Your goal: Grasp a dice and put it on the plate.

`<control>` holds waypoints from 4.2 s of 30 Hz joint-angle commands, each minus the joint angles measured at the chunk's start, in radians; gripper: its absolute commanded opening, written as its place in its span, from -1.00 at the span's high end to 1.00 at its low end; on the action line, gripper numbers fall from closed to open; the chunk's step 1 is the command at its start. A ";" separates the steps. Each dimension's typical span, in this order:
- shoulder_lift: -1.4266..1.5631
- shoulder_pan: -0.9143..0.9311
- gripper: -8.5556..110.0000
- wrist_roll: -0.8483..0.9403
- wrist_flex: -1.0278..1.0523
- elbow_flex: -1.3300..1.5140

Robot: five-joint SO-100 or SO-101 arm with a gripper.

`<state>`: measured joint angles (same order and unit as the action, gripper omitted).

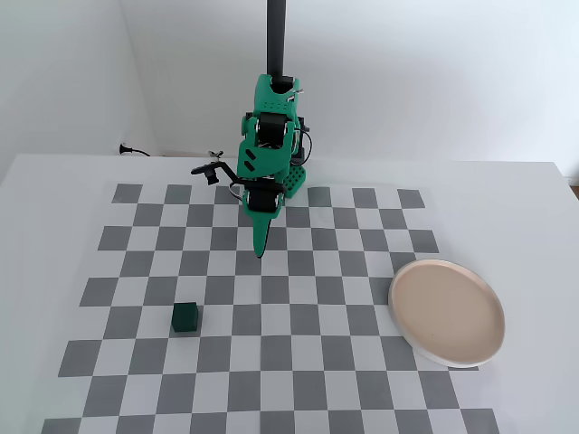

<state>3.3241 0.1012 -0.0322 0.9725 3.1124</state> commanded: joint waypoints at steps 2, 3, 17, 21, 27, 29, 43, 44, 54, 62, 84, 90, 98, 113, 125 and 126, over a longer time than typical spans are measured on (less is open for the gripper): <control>0.009 0.003 0.93 -0.003 -0.021 -0.021; 0.009 0.003 0.93 -0.003 -0.021 -0.021; 0.009 -0.003 0.93 -0.009 -0.028 -0.021; 0.011 -0.006 0.93 -0.011 -0.040 -0.018; 0.011 -0.006 0.93 0.112 -0.106 -0.020; 0.011 0.003 0.93 0.141 -0.137 -0.020; 0.008 0.021 0.93 0.721 -0.308 -0.023; 0.008 0.021 0.93 0.775 -0.307 -0.023; 0.006 0.008 0.93 1.295 -0.324 -0.020; 0.011 -0.091 0.93 1.614 -0.351 -0.020; 0.012 -0.121 0.64 1.644 -0.341 -0.028; -0.026 -0.100 0.63 1.649 -0.416 -0.031; -0.330 -0.081 0.61 1.620 -0.549 -0.169; -0.907 0.063 0.59 1.559 -0.772 -0.479; -1.126 0.229 0.58 1.543 -0.851 -0.594; -1.137 0.239 0.58 1.543 -0.859 -0.597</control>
<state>2.1982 0.3053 1.5140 0.1503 2.6032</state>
